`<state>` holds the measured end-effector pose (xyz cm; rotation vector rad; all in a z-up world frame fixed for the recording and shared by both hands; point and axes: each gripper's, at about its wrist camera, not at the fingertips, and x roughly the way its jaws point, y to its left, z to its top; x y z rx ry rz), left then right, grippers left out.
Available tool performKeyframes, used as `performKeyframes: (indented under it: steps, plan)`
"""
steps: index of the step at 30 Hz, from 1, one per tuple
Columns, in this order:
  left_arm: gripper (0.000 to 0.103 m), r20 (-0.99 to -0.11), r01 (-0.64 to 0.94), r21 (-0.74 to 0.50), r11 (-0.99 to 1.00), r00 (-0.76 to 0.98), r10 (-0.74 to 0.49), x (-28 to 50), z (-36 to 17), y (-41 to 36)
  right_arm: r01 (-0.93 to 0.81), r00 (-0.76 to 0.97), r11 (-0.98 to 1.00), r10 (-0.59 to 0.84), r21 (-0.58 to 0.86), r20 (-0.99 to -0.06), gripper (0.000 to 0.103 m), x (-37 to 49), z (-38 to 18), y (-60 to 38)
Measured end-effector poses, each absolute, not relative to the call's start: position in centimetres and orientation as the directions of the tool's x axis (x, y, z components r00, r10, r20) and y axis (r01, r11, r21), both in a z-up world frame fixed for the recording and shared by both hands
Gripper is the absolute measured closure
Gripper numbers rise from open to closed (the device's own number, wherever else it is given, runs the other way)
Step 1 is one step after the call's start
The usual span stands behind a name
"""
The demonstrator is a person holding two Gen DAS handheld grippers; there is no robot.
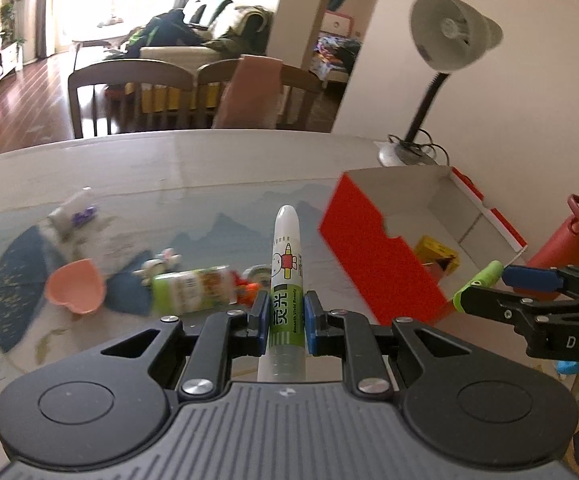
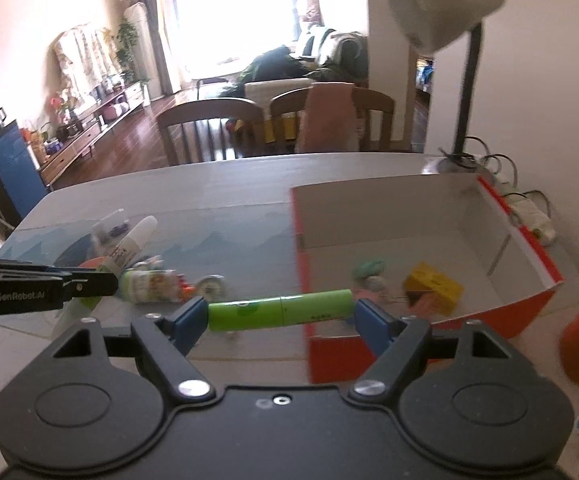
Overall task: Organize rigid objects
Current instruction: 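Lift the glue pen and glue stick and carry them toward the red box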
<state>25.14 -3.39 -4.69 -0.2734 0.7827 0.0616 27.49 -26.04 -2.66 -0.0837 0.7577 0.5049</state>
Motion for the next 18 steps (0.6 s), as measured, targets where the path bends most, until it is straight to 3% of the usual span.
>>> performKeyframes:
  steps: [18]
  plan:
    - [0.086, -0.731, 0.052, -0.163, 0.985, 0.664, -0.156, 37.4, -5.0, -15.0, -0.397, 0.651, 0.914, 0.342, 0.080, -0.677, 0.024, 34.3, -4.9, -34.3]
